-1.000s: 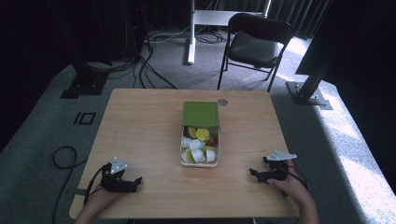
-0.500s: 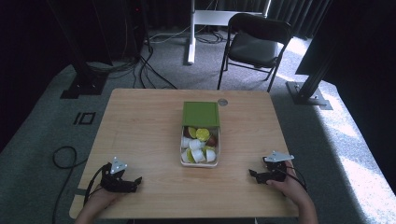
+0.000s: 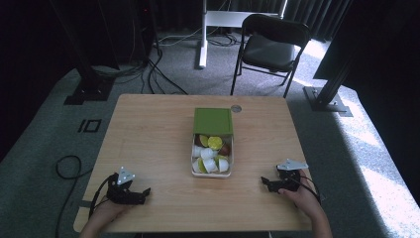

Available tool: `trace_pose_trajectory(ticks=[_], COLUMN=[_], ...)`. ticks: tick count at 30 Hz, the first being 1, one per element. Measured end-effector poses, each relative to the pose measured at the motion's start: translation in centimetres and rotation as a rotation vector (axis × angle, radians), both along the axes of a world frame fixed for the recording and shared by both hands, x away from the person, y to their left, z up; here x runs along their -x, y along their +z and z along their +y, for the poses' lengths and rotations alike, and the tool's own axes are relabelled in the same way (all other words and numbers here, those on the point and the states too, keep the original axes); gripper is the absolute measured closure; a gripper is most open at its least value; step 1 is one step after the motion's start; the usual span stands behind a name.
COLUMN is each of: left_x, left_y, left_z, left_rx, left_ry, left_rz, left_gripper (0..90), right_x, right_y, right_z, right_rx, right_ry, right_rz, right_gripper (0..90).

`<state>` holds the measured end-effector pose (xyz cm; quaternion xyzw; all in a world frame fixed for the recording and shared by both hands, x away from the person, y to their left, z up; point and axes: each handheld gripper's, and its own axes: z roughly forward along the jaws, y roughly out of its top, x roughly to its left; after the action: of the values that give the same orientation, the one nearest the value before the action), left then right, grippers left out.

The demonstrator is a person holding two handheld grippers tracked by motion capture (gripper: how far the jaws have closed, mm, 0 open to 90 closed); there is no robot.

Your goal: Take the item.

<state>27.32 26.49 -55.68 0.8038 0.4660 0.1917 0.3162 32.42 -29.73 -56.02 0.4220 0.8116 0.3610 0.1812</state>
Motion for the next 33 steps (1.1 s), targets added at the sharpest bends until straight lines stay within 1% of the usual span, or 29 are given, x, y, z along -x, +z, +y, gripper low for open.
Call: trace_pose_trajectory(ticks=[5, 8, 9, 10, 12, 13, 15, 17, 25, 26, 28, 30, 32, 33], left_x=[0.0, 0.0, 0.0, 0.0, 0.0, 0.0, 0.0, 0.0, 0.0, 0.0, 0.0, 0.0, 0.0, 0.0], left_y=[0.0, 0.0, 0.0, 0.0, 0.0, 0.0, 0.0, 0.0, 0.0, 0.0, 0.0, 0.0, 0.0, 0.0], left_z=[0.0, 0.0, 0.0, 0.0, 0.0, 0.0, 0.0, 0.0, 0.0, 0.0, 0.0, 0.0, 0.0, 0.0], left_rx=[0.000, 0.000, 0.000, 0.000, 0.000, 0.000, 0.000, 0.000, 0.000, -0.001, -0.002, -0.001, -0.001, -0.001], left_ry=[0.000, 0.000, 0.000, 0.000, 0.000, 0.000, 0.000, 0.001, 0.000, 0.000, -0.002, -0.001, -0.001, -0.001], left_rz=[0.000, 0.000, 0.000, 0.000, 0.000, 0.000, 0.000, 0.000, 0.000, 0.000, 0.001, 0.000, 0.000, 0.000], left_gripper=[1.6, 1.6, 1.6, 1.6, 1.6, 1.6, 1.6, 1.6, 1.6, 1.6, 1.6, 1.6, 1.6, 1.6], right_x=[-0.2, -0.2, -0.2, -0.3, -0.4, -0.4, -0.5, -0.5, -0.6, -0.6, -0.6, -0.6, -0.7, -0.8], right_y=[0.6, 1.3, 1.3, 1.8, 1.9, 2.4, 2.8, 3.2, 5.0, 5.3, 5.8, 6.2, 6.7, 7.0], right_z=[0.4, 0.6, 0.6, 0.9, 0.9, 1.2, 1.5, 1.8, 2.8, 3.0, 3.3, 3.6, 3.8, 4.0], right_rx=[-0.005, -0.021, -0.021, -0.043, -0.046, -0.058, -0.067, -0.078, -0.100, -0.108, -0.118, -0.142, -0.154, -0.158], right_ry=[-0.002, -0.008, -0.008, -0.009, -0.007, -0.006, 0.004, 0.002, 0.018, 0.020, 0.026, 0.021, 0.020, 0.021], right_rz=[-0.025, -0.036, -0.036, -0.044, -0.049, -0.052, -0.065, -0.066, -0.106, -0.104, -0.119, -0.125, -0.134, -0.139], right_gripper=[15.2, 15.2, 15.2, 15.2, 15.2, 15.2, 15.2, 15.2, 15.2, 15.2, 15.2, 15.2, 18.3, 18.3])
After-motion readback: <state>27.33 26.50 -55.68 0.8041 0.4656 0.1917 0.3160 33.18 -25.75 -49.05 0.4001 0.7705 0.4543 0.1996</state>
